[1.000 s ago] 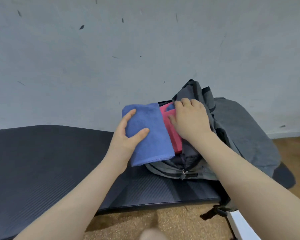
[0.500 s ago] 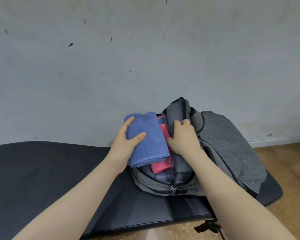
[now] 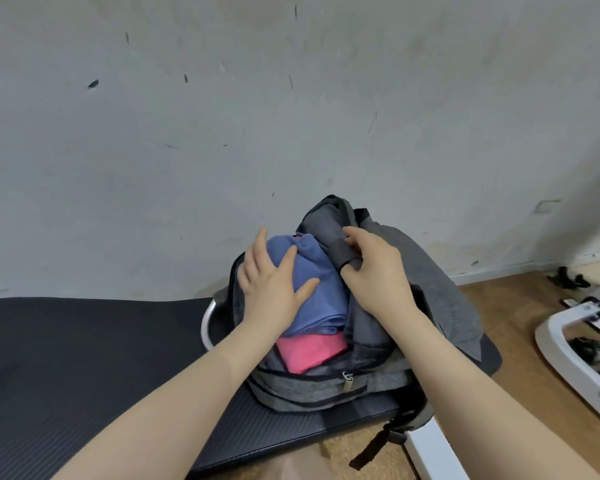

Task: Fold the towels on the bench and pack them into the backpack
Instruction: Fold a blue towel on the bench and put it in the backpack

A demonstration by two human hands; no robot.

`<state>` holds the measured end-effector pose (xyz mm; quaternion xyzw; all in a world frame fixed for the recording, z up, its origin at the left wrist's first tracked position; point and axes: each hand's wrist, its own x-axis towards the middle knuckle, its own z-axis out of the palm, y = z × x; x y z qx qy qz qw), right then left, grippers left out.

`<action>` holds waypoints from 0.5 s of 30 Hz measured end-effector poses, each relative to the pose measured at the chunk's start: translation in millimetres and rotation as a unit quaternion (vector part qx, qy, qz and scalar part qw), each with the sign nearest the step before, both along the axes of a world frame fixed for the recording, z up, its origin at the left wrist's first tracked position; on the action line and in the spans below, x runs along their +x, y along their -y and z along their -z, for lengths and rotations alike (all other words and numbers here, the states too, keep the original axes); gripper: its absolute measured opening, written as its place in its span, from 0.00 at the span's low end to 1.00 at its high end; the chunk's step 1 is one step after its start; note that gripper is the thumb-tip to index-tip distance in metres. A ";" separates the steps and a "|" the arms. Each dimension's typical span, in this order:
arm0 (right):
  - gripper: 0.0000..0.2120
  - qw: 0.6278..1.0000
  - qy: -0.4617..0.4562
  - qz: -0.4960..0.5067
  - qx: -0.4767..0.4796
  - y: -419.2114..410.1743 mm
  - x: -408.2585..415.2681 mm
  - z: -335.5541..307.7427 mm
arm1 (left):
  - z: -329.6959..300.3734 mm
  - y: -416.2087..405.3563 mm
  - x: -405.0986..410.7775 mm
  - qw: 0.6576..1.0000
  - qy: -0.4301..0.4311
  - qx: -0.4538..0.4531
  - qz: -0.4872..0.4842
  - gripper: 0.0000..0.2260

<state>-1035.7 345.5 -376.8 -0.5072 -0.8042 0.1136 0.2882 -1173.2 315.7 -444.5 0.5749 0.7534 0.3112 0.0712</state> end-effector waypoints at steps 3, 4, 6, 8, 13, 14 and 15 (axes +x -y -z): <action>0.27 0.998 0.006 -0.033 -0.049 6.8 1.3 10.2 | 10.4 10.6 -14.2 0.982 -0.101 0.143 0.070 0.19; 0.28 0.996 0.021 -0.043 -0.070 10.0 1.8 12.0 | 14.1 11.6 -19.6 0.973 -0.121 0.159 0.117 0.18; 0.32 0.990 0.063 -0.060 -0.115 18.5 1.4 12.5 | 18.9 13.1 -29.8 0.963 -0.139 0.131 0.190 0.20; 0.36 0.982 0.105 -0.059 -0.144 27.0 -2.0 11.1 | 15.4 18.8 -35.5 0.963 -0.122 0.086 0.224 0.26; 0.35 0.975 0.180 0.031 -0.129 22.5 -27.9 1.9 | 15.0 21.9 -52.3 0.959 -0.044 0.015 0.278 0.34; 0.35 0.972 0.201 0.043 -0.114 15.9 -32.7 1.6 | 15.1 22.3 -54.6 0.958 -0.025 0.006 0.285 0.32; 0.34 0.969 0.213 0.054 -0.112 8.6 -36.4 1.6 | 15.5 22.9 -56.4 0.957 -0.007 0.000 0.289 0.31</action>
